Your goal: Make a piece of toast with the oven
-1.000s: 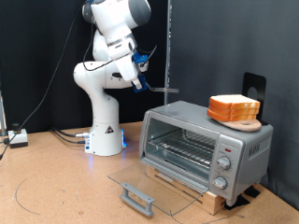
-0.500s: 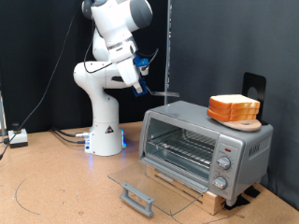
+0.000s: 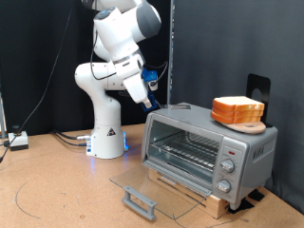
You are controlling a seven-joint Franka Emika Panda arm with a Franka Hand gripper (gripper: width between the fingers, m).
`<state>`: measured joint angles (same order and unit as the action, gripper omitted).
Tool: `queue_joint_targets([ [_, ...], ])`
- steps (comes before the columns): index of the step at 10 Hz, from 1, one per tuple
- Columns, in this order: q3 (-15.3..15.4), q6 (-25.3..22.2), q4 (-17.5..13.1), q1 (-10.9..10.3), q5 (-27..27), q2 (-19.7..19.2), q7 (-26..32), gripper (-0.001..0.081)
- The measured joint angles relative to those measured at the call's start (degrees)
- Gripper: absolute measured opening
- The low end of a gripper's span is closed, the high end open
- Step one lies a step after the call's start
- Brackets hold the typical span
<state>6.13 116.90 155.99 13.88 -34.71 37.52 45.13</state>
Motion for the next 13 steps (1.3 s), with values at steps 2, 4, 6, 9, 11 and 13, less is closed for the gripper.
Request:
queue_joint_targets([
  [2, 0.0, 0.8, -0.2, -0.7, 0.0, -0.9, 5.0, 0.0394],
  [4, 0.6, 1.9, -2.5, -1.2, -0.2, -4.2, 6.3, 0.0394],
  [6, 0.6, 1.8, -5.8, -1.9, -1.0, -7.4, 7.2, 0.0394],
  [9, 1.3, 0.2, -10.0, -2.2, -0.2, -11.3, 7.0, 0.0394],
  [11, 2.6, 0.2, -11.1, -2.2, 0.5, -12.9, 6.2, 0.0394],
  [13, 4.3, 0.8, -11.6, -2.2, 0.4, -13.8, 5.3, 0.0394],
])
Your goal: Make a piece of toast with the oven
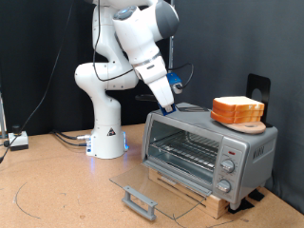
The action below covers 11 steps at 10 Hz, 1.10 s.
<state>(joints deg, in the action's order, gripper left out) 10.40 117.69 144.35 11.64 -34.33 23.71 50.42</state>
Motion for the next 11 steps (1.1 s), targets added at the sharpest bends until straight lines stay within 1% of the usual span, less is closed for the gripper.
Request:
queue_joint_targets([
  [3, 2.0, 0.7, -0.2, -0.2, -1.3, 0.0, -0.2, 0.0394],
  [6, 3.3, 1.3, -0.5, -0.2, -2.6, 0.0, -0.5, 0.0394],
  [11, 3.7, 1.3, -0.5, 0.0, -1.9, 0.0, -1.1, 0.0394],
])
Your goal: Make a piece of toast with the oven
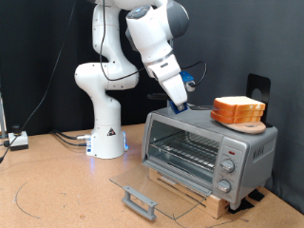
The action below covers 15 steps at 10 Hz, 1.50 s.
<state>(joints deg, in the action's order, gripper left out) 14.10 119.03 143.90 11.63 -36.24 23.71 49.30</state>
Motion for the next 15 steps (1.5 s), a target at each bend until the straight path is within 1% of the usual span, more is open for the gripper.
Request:
queue_joint_targets([
  [4, 0.0, 0.0, 0.3, 0.4, 0.4, 0.1, 0.2, 0.0394],
  [11, 1.2, 0.1, 0.3, -0.1, 0.2, 0.7, 0.6, 0.0394],
  [12, 1.6, 0.4, 0.3, -0.1, 0.4, 0.8, 0.7, 0.0394],
  [15, 3.1, 3.8, 0.7, -0.1, 0.5, 1.4, 1.5, 0.0394],
])
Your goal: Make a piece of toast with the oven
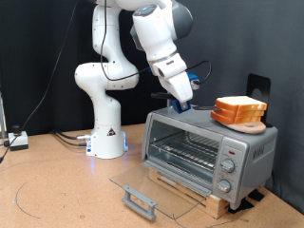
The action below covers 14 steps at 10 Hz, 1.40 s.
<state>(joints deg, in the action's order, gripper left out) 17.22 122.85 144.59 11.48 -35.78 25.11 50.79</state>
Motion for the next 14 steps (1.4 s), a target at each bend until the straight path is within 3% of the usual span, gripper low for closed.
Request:
queue_joint_targets([
  [14, 4.5, -0.3, -0.5, -0.3, -4.8, 0.8, -7.0, 0.0394],
])
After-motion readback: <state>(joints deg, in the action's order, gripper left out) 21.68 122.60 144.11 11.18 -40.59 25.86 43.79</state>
